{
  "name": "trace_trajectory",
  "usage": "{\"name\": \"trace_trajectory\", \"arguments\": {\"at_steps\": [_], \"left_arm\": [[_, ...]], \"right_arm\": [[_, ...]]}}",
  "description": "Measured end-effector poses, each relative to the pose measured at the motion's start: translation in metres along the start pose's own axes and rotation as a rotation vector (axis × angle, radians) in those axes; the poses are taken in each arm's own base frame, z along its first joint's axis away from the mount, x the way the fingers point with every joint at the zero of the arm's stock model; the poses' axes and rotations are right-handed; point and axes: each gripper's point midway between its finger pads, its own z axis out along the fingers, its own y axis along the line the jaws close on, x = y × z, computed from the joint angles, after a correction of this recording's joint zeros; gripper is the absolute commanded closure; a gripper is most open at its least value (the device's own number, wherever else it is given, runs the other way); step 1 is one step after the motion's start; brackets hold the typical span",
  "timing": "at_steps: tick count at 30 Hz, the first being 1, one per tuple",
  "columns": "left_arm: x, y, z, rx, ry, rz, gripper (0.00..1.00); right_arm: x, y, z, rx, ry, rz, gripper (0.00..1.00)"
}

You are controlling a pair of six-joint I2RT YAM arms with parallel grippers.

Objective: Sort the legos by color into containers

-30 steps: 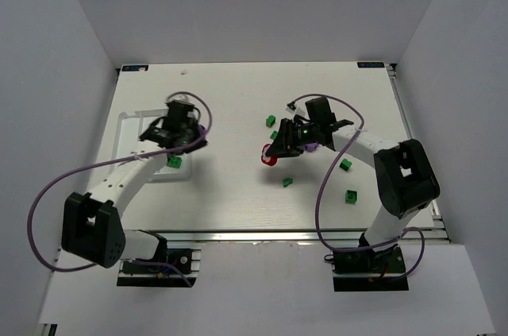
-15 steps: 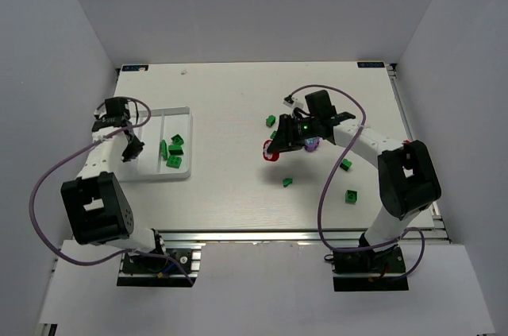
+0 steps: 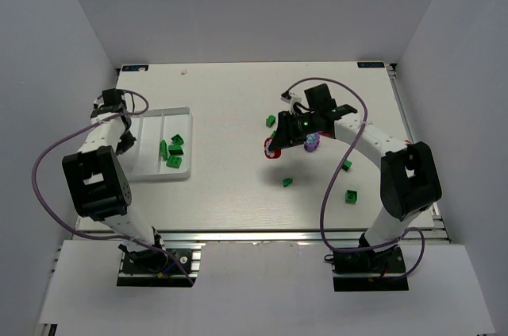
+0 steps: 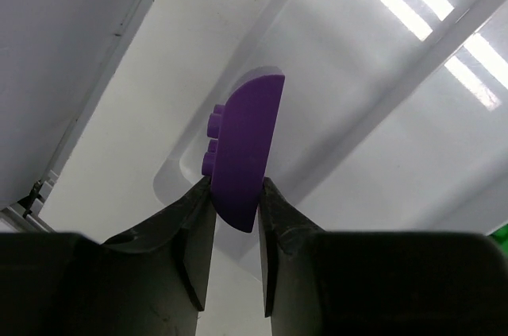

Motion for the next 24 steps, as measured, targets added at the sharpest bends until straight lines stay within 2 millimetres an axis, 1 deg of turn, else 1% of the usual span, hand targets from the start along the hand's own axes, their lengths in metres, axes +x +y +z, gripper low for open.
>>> {"name": "trace_trajectory", "arguments": {"at_steps": [5,6,8,9,11,15,17,19,20,21,22,23,24], "left_arm": [[0.004,-0.001,0.009,0.001,0.020,0.019,0.56],[0.004,-0.003,0.010,0.006,0.020,0.019,0.49],[0.004,-0.004,0.010,0.014,0.019,0.019,0.42],[0.003,-0.005,0.010,0.017,0.017,0.018,0.35],[0.003,-0.005,0.010,0.020,0.017,0.013,0.33],[0.002,-0.008,0.007,0.036,0.013,-0.004,0.33],[0.000,-0.011,0.000,0.070,0.005,-0.028,0.33],[-0.006,-0.017,-0.014,0.128,-0.018,-0.068,0.32],[-0.009,-0.020,-0.022,0.162,-0.031,-0.088,0.29],[-0.012,-0.022,-0.030,0.193,-0.046,-0.108,0.18],[-0.018,-0.025,-0.046,0.244,-0.076,-0.138,0.18],[-0.023,-0.027,-0.059,0.285,-0.102,-0.170,0.02],[-0.029,-0.028,-0.075,0.332,-0.137,-0.200,0.02]], "right_arm": [[-0.022,0.013,-0.007,-0.010,-0.032,-0.080,1.00],[-0.024,0.014,-0.008,-0.011,-0.034,-0.095,1.00],[-0.027,0.017,-0.008,-0.013,-0.034,-0.123,1.00],[-0.027,0.019,-0.008,-0.014,-0.031,-0.139,1.00],[-0.030,0.023,-0.007,-0.015,-0.023,-0.170,1.00],[-0.037,0.037,0.004,-0.037,-0.008,-0.268,1.00],[-0.034,0.047,0.013,-0.056,0.007,-0.334,1.00],[-0.025,0.064,0.028,-0.096,0.029,-0.419,1.00],[-0.021,0.073,0.036,-0.118,0.039,-0.455,1.00],[-0.017,0.083,0.045,-0.143,0.044,-0.489,1.00],[-0.016,0.091,0.054,-0.165,0.044,-0.516,1.00],[-0.015,0.101,0.065,-0.189,0.045,-0.541,1.00],[-0.016,0.110,0.078,-0.211,0.044,-0.564,1.00]]}}
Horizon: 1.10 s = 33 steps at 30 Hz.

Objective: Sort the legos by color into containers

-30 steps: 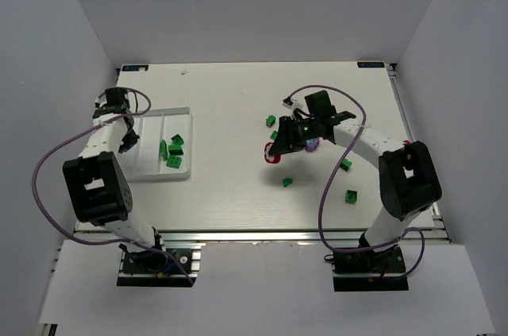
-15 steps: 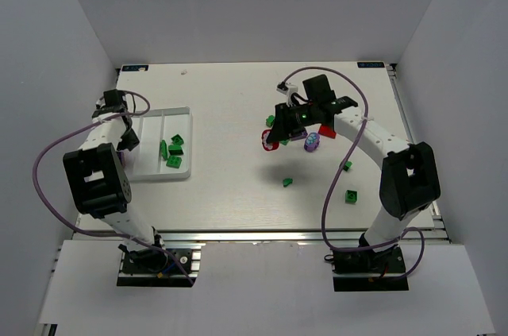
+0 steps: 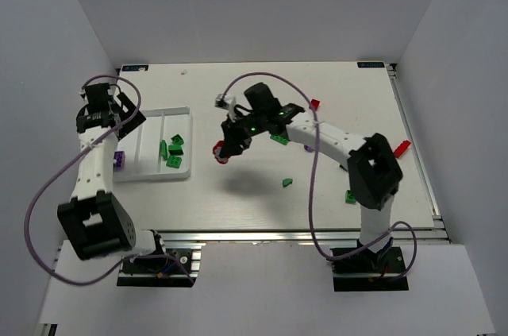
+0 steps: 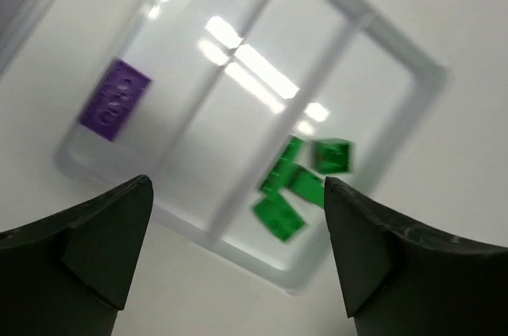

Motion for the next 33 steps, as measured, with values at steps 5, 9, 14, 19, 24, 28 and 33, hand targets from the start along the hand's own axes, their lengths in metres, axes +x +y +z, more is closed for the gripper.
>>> {"name": "trace_trajectory", "arguments": {"at_steps": [5,9,14,19,24,28,33], "left_arm": [[-0.021,-0.033,-0.063,0.225,-0.115,-0.139,0.02],[-0.015,-0.044,-0.092,0.327,-0.126,-0.220,0.02],[-0.010,-0.054,-0.099,0.368,-0.078,-0.294,0.02],[-0.015,-0.063,-0.114,0.409,-0.064,-0.362,0.02],[-0.020,-0.064,-0.140,0.432,-0.071,-0.377,0.02],[-0.021,-0.062,-0.157,0.444,-0.081,-0.372,0.02],[-0.011,-0.057,-0.161,0.429,-0.058,-0.368,0.02]], "right_arm": [[-0.042,-0.008,0.068,-0.019,-0.052,-0.104,1.00],[-0.075,-0.020,0.119,-0.010,-0.138,-0.130,1.00],[-0.092,-0.024,0.172,-0.006,-0.234,-0.114,0.99],[-0.090,-0.005,0.219,0.013,-0.309,-0.109,0.97],[-0.101,0.025,0.253,0.052,-0.406,-0.127,0.95],[-0.107,0.033,0.261,0.083,-0.456,-0.128,0.88],[-0.118,0.016,0.259,0.128,-0.511,-0.128,0.70]]}}
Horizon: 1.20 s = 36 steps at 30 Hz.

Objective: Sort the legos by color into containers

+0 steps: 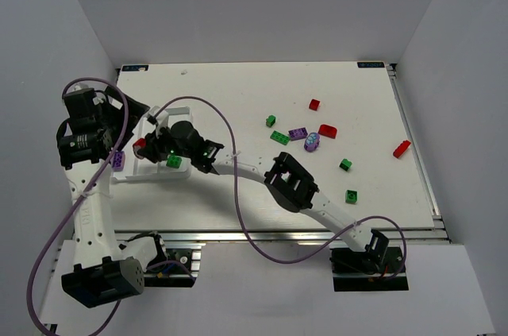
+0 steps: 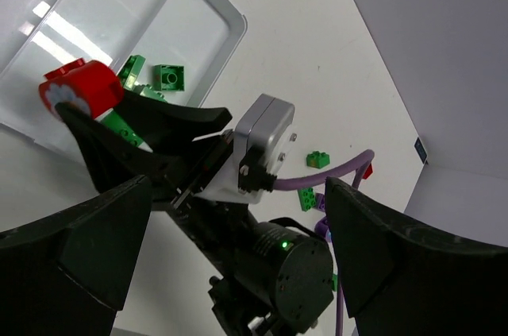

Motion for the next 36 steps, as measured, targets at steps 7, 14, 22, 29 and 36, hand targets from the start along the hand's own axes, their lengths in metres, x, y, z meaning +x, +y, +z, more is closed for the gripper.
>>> {"name": "trace_trajectory", "arguments": {"at_steps": [7,14,22,29,36], "left_arm": [[-0.002,-0.003,-0.004,-0.004,0.005,0.004,0.02],[-0.001,-0.005,-0.007,0.003,0.013,0.004,0.02],[-0.001,-0.034,-0.018,0.167,0.008,0.013,0.33],[0.015,-0.062,-0.015,0.400,0.021,-0.046,0.76],[0.083,-0.126,-0.007,0.599,0.177,0.003,0.91]], "right_arm": [[0.025,-0.023,0.002,0.018,0.022,-0.030,0.45],[0.033,-0.017,0.005,-0.028,0.024,-0.069,0.36],[0.012,-0.022,-0.009,-0.077,0.039,-0.068,0.66],[-0.101,-0.073,-0.126,-0.071,0.064,-0.047,1.00],[-0.134,-0.100,-0.294,0.032,0.118,-0.079,0.60]]}}
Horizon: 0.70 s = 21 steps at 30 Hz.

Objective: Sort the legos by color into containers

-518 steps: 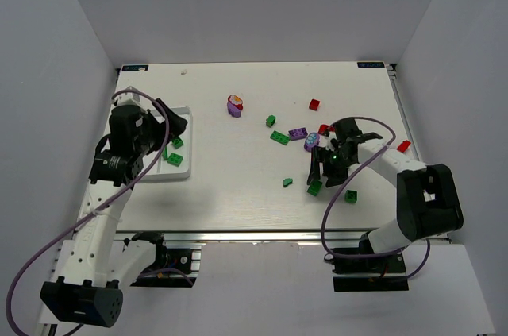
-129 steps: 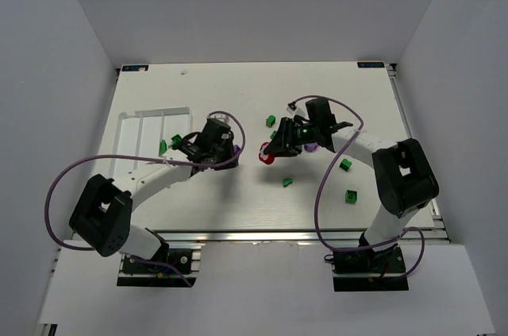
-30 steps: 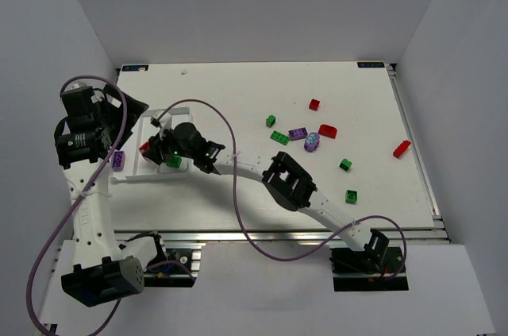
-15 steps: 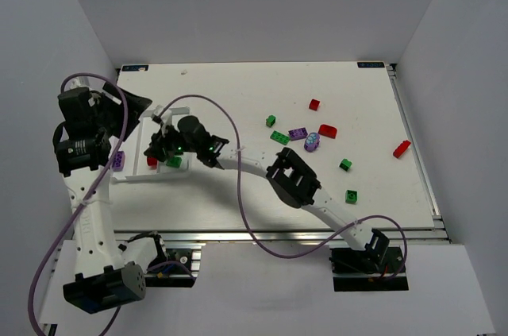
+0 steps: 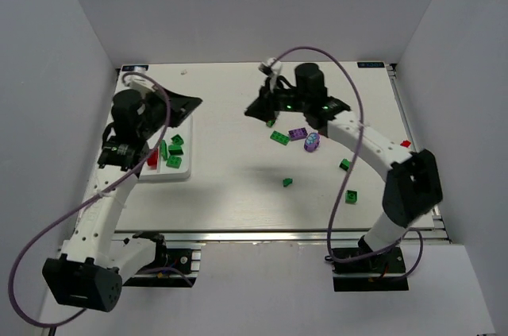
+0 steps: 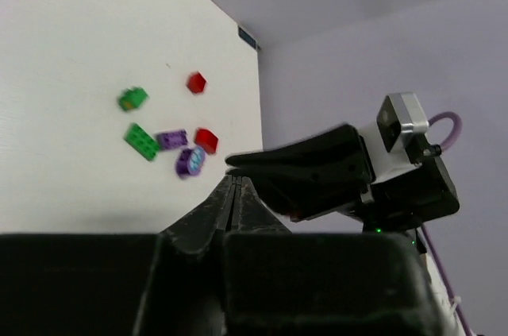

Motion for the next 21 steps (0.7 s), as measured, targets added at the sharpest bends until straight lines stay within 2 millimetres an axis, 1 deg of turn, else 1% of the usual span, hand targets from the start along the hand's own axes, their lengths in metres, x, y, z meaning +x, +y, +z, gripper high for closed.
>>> {"name": "trace_trajectory", "arguments": {"at_steps": [1,2,3,4,5,7,8,10,11,12,14,16,18,21], "left_arm": [[0.012,-0.007,0.008,0.024,0.029,0.010,0.91],[0.024,-0.013,0.016,0.041,0.057,0.021,0.91],[0.036,-0.016,0.024,0.052,0.087,0.032,0.88],[0.047,-0.017,0.032,0.053,0.112,0.044,0.83],[0.060,-0.017,0.039,0.049,0.142,0.057,0.70],[0.087,-0.012,0.055,0.022,0.201,0.094,0.52],[0.102,-0.010,0.064,0.005,0.236,0.118,0.33],[0.134,-0.007,0.080,-0.029,0.306,0.164,0.17],[0.150,-0.003,0.088,-0.047,0.344,0.186,0.06],[0.168,0.002,0.092,-0.063,0.382,0.211,0.02],[0.196,0.012,0.097,-0.089,0.447,0.252,0.02],[0.217,0.023,0.100,-0.111,0.501,0.287,0.02],[0.232,0.027,0.109,-0.116,0.545,0.320,0.02],[0.252,0.024,0.130,-0.106,0.592,0.373,0.02]], "right_arm": [[0.007,-0.005,-0.021,0.024,0.020,0.006,0.45],[0.015,-0.010,-0.038,0.043,0.041,0.000,0.35],[0.021,-0.017,-0.056,0.072,0.060,-0.010,0.16],[0.026,-0.023,-0.073,0.103,0.076,-0.011,0.11],[0.032,-0.032,-0.093,0.144,0.096,-0.020,0.11],[0.037,-0.049,-0.130,0.233,0.118,-0.038,0.11],[0.040,-0.058,-0.152,0.286,0.123,-0.040,0.10],[0.042,-0.072,-0.193,0.383,0.115,-0.027,0.11],[0.042,-0.078,-0.213,0.427,0.106,-0.015,0.11],[0.043,-0.082,-0.232,0.468,0.095,0.000,0.11],[0.044,-0.092,-0.268,0.548,0.073,0.025,0.15],[0.048,-0.095,-0.295,0.597,0.056,0.046,0.20],[0.054,-0.090,-0.311,0.613,0.045,0.066,0.21],[0.063,-0.077,-0.323,0.614,0.030,0.088,0.21]]}}
